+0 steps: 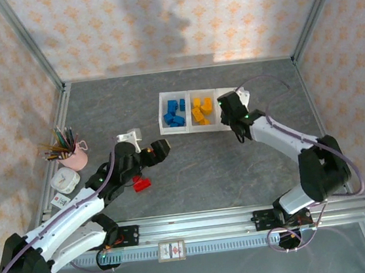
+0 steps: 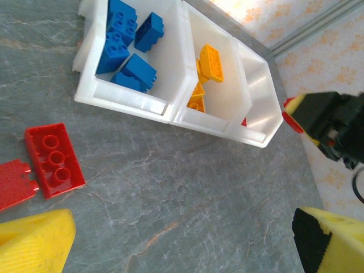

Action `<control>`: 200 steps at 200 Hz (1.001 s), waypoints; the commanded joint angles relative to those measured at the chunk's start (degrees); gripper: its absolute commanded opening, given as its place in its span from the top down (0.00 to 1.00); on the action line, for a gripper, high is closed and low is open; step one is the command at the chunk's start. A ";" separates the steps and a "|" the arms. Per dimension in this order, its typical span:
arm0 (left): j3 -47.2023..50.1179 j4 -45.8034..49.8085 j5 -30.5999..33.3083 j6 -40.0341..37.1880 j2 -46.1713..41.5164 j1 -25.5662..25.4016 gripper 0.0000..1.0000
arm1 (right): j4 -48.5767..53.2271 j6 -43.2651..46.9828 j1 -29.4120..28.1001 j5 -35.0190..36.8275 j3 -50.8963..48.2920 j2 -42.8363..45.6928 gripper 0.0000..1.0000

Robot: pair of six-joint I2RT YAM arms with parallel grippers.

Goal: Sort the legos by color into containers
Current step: Place the lego in the container.

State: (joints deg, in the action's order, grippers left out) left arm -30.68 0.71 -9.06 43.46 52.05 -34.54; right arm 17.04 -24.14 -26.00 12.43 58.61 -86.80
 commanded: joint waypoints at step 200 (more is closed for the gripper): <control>-2.93 3.39 9.06 -2.04 -5.02 -1.23 0.01 | 0.71 8.10 -6.34 -6.31 8.37 -4.00 0.37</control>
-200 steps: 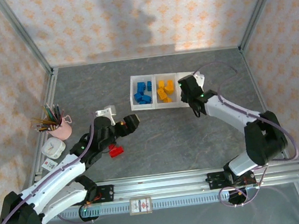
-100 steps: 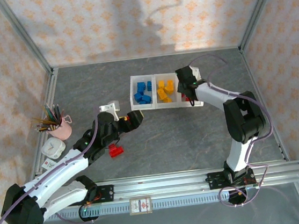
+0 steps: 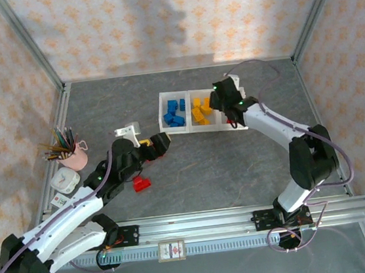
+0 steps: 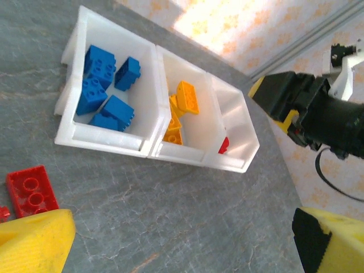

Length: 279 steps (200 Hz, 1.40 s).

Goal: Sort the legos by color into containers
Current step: Place the lego in the container, then pick up the lego from the center of the table.

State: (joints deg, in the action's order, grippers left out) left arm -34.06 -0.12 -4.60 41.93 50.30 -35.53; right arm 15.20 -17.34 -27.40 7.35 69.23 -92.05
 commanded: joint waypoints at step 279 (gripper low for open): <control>5.06 19.37 15.10 3.42 -20.77 -0.07 0.01 | -0.92 3.04 -30.06 -0.18 13.70 -29.81 0.38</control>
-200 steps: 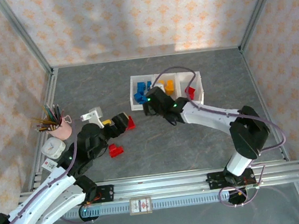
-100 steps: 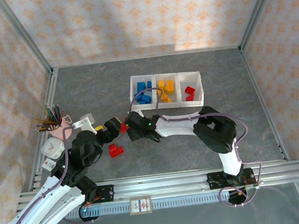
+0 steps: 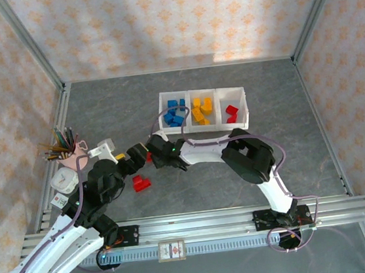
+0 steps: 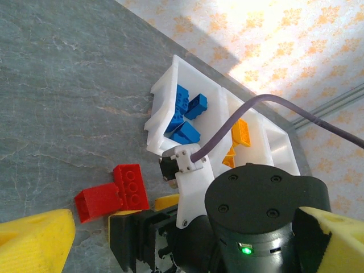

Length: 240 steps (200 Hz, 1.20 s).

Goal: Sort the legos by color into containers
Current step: Pick up the lego from the center of the table, then place the lego in the container.

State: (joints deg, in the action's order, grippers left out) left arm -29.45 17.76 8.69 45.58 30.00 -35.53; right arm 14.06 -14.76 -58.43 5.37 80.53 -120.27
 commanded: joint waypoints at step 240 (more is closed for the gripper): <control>-3.07 -10.08 -10.40 -3.59 11.93 -0.15 0.01 | 3.38 -7.39 12.05 2.31 -21.34 34.45 0.71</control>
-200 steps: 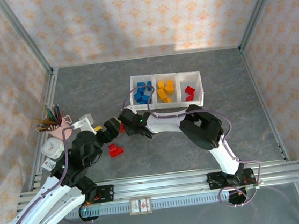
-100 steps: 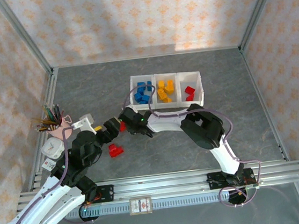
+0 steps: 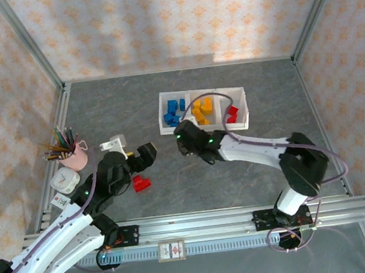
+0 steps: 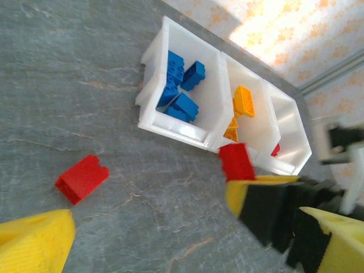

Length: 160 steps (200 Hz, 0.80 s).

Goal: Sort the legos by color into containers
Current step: Place the lego in the container.

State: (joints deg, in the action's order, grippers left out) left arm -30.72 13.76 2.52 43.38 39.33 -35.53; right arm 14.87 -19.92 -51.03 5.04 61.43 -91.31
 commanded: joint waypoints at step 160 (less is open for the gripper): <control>-5.67 -16.85 -6.76 -2.85 16.13 -3.03 0.01 | 0.03 3.60 32.07 1.47 10.21 -10.22 0.54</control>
State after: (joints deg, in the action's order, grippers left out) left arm -34.74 -1.61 -4.49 42.06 55.79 -38.26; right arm 15.07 -18.26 -19.33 5.69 68.64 -101.12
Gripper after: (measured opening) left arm 0.992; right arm 0.388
